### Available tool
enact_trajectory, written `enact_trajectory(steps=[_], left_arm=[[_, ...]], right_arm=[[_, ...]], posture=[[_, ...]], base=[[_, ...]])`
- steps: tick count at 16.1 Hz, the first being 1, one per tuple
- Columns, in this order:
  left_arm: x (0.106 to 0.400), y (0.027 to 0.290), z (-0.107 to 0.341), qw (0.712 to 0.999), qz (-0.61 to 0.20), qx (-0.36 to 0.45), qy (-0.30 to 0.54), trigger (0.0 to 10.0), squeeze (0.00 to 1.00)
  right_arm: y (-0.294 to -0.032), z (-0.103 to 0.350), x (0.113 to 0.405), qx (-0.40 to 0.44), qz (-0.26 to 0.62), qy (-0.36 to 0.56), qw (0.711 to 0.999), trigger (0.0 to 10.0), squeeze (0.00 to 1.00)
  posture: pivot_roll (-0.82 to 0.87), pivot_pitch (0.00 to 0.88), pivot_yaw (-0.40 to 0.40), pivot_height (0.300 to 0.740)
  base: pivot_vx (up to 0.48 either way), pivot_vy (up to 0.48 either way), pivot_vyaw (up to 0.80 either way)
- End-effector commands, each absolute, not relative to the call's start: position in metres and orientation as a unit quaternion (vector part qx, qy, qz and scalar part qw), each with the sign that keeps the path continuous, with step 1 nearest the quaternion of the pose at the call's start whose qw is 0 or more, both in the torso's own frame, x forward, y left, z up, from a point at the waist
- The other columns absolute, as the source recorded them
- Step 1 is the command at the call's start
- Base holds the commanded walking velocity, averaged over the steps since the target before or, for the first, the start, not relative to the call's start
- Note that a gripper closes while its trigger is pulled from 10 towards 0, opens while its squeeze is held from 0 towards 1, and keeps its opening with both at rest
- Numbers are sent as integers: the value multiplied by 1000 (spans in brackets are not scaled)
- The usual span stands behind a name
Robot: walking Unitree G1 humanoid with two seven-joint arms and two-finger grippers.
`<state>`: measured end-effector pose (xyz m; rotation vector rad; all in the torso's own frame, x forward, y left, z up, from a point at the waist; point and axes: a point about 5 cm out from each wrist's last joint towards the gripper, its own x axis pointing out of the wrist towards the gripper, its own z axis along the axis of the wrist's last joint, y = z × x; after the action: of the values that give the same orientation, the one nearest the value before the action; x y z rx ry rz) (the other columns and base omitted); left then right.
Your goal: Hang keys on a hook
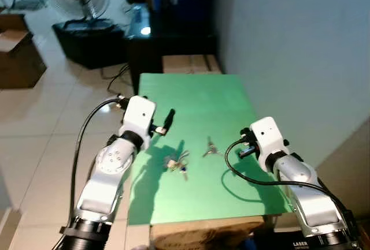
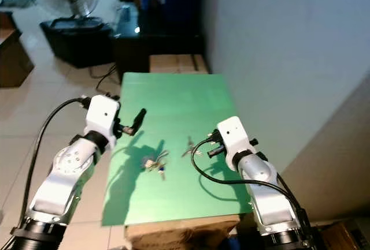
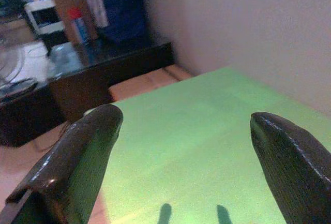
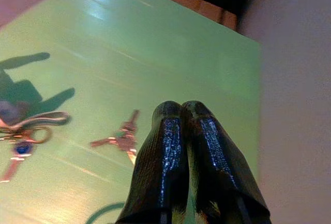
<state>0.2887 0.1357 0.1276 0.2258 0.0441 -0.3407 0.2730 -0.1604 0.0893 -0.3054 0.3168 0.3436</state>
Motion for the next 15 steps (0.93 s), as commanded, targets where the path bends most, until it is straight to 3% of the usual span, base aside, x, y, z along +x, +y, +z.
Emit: enact_trajectory(steps=[1,12,13,14,15], left_arm=[[288,135,131,978,-171,115,17,10000,0],[290,133,133,976,-176,124,21,10000,0],[292,132,135,976,-178,126,20,10000,0],[293,132,136,975,-181,128,19,10000,0],[298,130,142,969,-201,145,17,10000,0]], right_arm=[[-160,94,275,-149,171,146,963,10000,0],[-171,85,277,-135,149,179,963,10000,0],[-170,84,279,-116,161,184,963,10000,204],[-170,84,282,-105,169,187,962,10000,918],[-171,80,296,-89,189,208,956,10000,1000]], posture=[[-100,0,-19,718],[-99,0,-17,718],[-99,0,-15,718],[-98,0,-13,718],[-91,52,-4,718]], base=[[0,0,0],[0,0,0],[0,0,0],[0,0,0],[0,0,0]])
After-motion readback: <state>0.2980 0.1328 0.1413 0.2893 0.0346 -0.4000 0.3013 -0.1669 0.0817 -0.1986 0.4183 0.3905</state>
